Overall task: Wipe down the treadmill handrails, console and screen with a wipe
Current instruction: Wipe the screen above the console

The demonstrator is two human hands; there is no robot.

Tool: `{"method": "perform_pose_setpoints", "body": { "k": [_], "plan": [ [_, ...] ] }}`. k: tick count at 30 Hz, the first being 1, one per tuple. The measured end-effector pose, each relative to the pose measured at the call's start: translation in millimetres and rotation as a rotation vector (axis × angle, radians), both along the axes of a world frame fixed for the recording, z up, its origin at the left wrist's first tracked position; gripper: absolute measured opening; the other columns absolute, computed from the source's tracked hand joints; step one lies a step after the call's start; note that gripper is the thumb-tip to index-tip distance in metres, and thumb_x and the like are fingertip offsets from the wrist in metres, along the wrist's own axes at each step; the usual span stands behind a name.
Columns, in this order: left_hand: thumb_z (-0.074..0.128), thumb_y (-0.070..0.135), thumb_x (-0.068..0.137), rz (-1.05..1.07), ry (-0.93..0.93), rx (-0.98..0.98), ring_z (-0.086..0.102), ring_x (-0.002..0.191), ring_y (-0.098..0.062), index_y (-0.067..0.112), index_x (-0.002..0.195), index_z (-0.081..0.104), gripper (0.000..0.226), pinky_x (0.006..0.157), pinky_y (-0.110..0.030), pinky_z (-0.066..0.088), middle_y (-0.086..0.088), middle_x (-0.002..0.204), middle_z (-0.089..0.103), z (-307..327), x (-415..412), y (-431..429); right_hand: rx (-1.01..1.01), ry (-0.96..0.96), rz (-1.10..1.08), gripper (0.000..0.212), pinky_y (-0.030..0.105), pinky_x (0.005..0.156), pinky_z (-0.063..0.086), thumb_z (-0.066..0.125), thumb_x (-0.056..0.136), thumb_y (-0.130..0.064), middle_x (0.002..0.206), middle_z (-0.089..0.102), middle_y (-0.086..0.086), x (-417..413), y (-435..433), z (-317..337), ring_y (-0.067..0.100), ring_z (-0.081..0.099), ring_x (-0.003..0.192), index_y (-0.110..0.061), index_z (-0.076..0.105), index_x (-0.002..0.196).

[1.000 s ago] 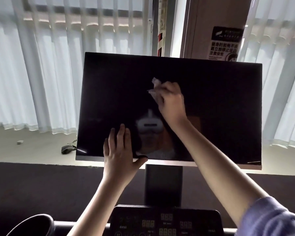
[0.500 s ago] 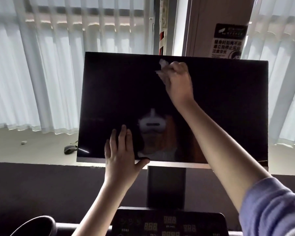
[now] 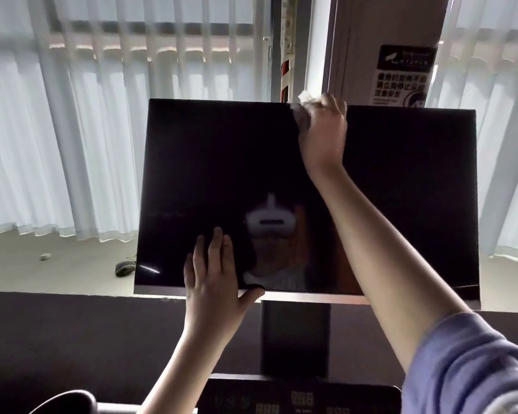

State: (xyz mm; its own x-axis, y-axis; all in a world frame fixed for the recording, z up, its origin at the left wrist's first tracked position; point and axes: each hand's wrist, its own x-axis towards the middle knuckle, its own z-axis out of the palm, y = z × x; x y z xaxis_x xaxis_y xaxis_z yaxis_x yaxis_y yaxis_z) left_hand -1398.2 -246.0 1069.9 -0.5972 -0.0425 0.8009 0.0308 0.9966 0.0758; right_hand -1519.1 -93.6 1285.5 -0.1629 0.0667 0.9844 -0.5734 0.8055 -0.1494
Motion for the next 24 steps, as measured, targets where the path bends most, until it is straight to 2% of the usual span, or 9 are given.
{"method": "perform_pose_setpoints", "body": {
  "k": [3,4,7,9,12,14,19,21,24],
  "plan": [
    [0.083,0.054,0.053,-0.002,0.005,0.011,0.033,0.126,-0.040,-0.006,0.135,0.043,0.110,0.094,-0.061,0.042,-0.019,0.142,0.038,1.7,0.7,1.9,0.196,0.046,0.071,0.026,0.018,0.070,0.038,0.064,0.092,-0.027,0.090,0.065,0.007,2.7,8.0,-9.8,0.025,0.057,0.091,-0.003,0.073,0.093],
    [0.084,0.053,0.052,-0.003,0.002,0.018,0.033,0.126,-0.039,-0.006,0.135,0.042,0.110,0.094,-0.061,0.042,-0.019,0.142,0.038,2.6,1.2,2.8,0.184,0.025,0.053,0.029,0.018,0.070,0.037,0.061,0.094,-0.030,0.092,0.066,0.007,2.7,15.9,-8.0,0.025,0.057,0.094,-0.003,0.073,0.097],
    [0.088,0.045,0.052,-0.053,0.001,0.026,0.033,0.126,-0.036,-0.005,0.135,0.044,0.106,0.096,-0.058,0.042,-0.015,0.142,0.038,5.6,3.2,7.3,-0.045,-0.003,-0.047,0.039,0.017,0.073,0.033,0.053,0.097,-0.035,0.102,0.065,0.009,-1.8,35.5,-3.0,0.026,0.054,0.105,-0.002,0.072,0.105],
    [0.090,0.036,0.053,-0.108,0.015,0.005,0.034,0.126,-0.032,-0.002,0.134,0.047,0.099,0.098,-0.053,0.042,-0.010,0.142,0.040,5.8,4.2,11.2,-0.082,0.014,-0.038,0.032,0.018,0.069,0.034,0.057,0.097,-0.030,0.097,0.065,0.009,-0.4,29.9,-11.0,0.027,0.055,0.098,-0.002,0.072,0.102],
    [0.089,0.031,0.056,-0.137,0.021,-0.002,0.034,0.128,-0.031,0.001,0.134,0.048,0.093,0.097,-0.050,0.042,-0.007,0.142,0.040,6.3,5.1,16.2,0.179,0.092,0.096,0.015,0.024,0.063,0.042,0.066,0.091,-0.015,0.084,0.062,0.007,4.9,19.7,-34.7,0.027,0.054,0.083,-0.005,0.073,0.100],
    [0.086,0.039,0.060,-0.130,0.011,0.006,0.033,0.128,-0.032,0.000,0.134,0.047,0.092,0.097,-0.051,0.042,-0.007,0.143,0.040,6.1,5.4,18.8,0.286,0.102,0.144,0.016,0.023,0.065,0.043,0.067,0.090,-0.016,0.083,0.062,0.006,5.4,31.1,-36.9,0.027,0.054,0.082,-0.007,0.074,0.101],
    [0.085,0.045,0.058,-0.108,-0.005,0.001,0.035,0.129,-0.035,-0.002,0.134,0.047,0.097,0.097,-0.053,0.044,-0.010,0.143,0.041,3.6,4.7,22.1,-0.034,0.056,-0.023,0.023,0.023,0.062,0.041,0.064,0.092,-0.023,0.085,0.063,0.006,7.1,36.2,-33.5,0.025,0.054,0.083,-0.007,0.073,0.106],
    [0.086,0.045,0.058,-0.108,-0.001,-0.003,0.035,0.129,-0.035,-0.002,0.134,0.047,0.098,0.097,-0.052,0.043,-0.010,0.143,0.041,3.1,3.8,21.9,0.081,0.109,0.066,0.017,0.021,0.064,0.040,0.064,0.091,-0.014,0.084,0.065,0.007,16.2,21.2,-52.3,0.028,0.056,0.080,-0.006,0.075,0.100],
    [0.086,0.045,0.057,-0.108,0.006,-0.006,0.035,0.129,-0.035,-0.001,0.134,0.046,0.098,0.097,-0.052,0.044,-0.010,0.143,0.041,2.9,3.3,21.4,0.355,0.143,0.162,0.014,0.030,0.061,0.049,0.063,0.089,-0.009,0.082,0.065,0.007,27.0,24.8,-72.7,0.030,0.056,0.076,-0.006,0.076,0.091]
  ]
}}
